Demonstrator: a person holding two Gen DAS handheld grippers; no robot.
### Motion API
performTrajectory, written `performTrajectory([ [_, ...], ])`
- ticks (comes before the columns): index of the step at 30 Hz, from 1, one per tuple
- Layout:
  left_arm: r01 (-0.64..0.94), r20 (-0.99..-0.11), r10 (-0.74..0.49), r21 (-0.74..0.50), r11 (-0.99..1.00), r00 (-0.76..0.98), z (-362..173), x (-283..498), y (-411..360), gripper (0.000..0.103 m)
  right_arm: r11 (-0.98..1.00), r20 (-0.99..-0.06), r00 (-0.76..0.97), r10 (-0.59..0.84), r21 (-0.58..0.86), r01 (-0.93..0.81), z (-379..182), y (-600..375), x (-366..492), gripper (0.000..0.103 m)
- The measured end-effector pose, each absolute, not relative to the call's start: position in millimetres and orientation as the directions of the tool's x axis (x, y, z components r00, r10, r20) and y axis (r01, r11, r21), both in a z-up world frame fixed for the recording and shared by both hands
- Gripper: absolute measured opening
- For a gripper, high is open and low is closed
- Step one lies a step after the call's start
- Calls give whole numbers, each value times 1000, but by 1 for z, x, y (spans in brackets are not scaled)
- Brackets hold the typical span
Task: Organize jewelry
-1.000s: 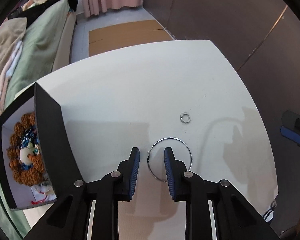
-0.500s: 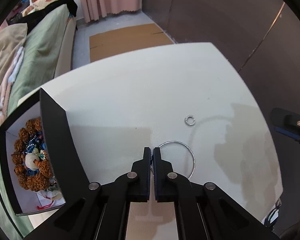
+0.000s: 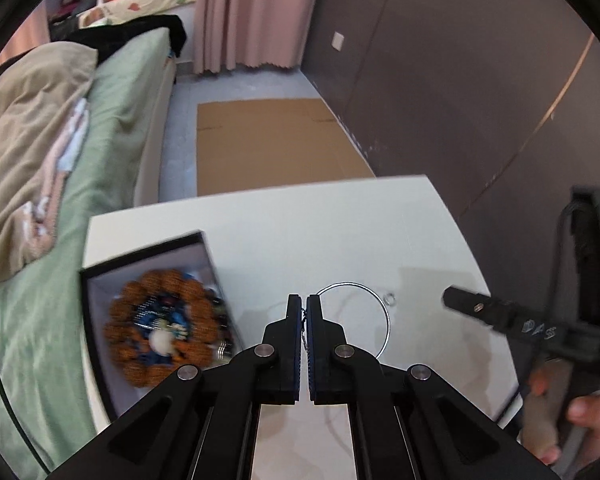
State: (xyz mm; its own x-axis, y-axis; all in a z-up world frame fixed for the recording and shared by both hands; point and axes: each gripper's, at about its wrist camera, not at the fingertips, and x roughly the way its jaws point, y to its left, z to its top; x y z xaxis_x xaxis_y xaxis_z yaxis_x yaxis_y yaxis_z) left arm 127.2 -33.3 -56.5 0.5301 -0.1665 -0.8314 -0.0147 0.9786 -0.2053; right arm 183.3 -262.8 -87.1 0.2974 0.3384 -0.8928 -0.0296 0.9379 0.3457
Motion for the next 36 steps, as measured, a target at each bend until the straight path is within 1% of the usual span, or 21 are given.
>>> performTrajectory([
  [4, -41, -820, -162, -221, 975, 548, -51, 125, -16, 1, 951, -904, 297, 308, 300, -74, -91, -241, 186, 62],
  [6, -51, -815, -163, -229, 972, 555, -49, 125, -8, 1, 954, -909, 288, 300, 286, -93, -94, -232, 189, 54],
  [8, -61, -810, -161, -236, 970, 564, -46, 122, 2, 1, 958, -918, 278, 284, 264, -110, -99, -221, 192, 51],
  [12, -82, -805, -162, -252, 964, 570, -44, 120, 20, 1, 969, -934, 270, 236, 206, -134, -107, -205, 197, 39],
  [17, -103, -805, -161, -265, 959, 571, -44, 117, 38, 1, 976, -940, 288, 183, 138, -168, -109, -188, 197, 36],
  [19, -110, -808, -162, -269, 957, 566, -45, 117, 44, 1, 979, -943, 302, 141, 86, -186, -109, -181, 195, 30],
  [20, -115, -810, -161, -270, 956, 564, -45, 117, 47, 1, 979, -944, 308, 117, 57, -197, -109, -178, 194, 25],
  [21, -120, -812, -160, -271, 955, 561, -46, 116, 50, 1, 977, -945, 313, 93, 26, -212, -109, -173, 192, 17],
  [22, -124, -814, -159, -271, 955, 558, -46, 115, 51, 1, 975, -945, 315, 84, 14, -220, -108, -170, 191, 14],
  [26, -135, -821, -167, -283, 950, 546, -50, 113, 57, 1, 971, -944, 312, 105, 29, -237, -106, -167, 187, 12],
  [31, -168, -830, -209, -338, 926, 518, -56, 111, 65, 4, 958, -902, 366, 231, 144, -249, -81, -169, 178, 12],
  [33, -187, -831, -200, -338, 922, 519, -56, 107, 69, 14, 946, -877, 384, 290, 203, -252, -70, -172, 173, 12],
  [34, -196, -831, -196, -340, 920, 521, -55, 105, 71, 36, 935, -857, 391, 335, 249, -253, -64, -173, 170, 12],
  [35, -204, -823, -194, -348, 915, 534, -54, 102, 74, 60, 923, -841, 394, 371, 287, -256, -60, -175, 167, 12],
  [36, -213, -813, -187, -354, 911, 552, -51, 99, 77, 69, 909, -825, 393, 406, 322, -262, -56, -175, 165, 12],
])
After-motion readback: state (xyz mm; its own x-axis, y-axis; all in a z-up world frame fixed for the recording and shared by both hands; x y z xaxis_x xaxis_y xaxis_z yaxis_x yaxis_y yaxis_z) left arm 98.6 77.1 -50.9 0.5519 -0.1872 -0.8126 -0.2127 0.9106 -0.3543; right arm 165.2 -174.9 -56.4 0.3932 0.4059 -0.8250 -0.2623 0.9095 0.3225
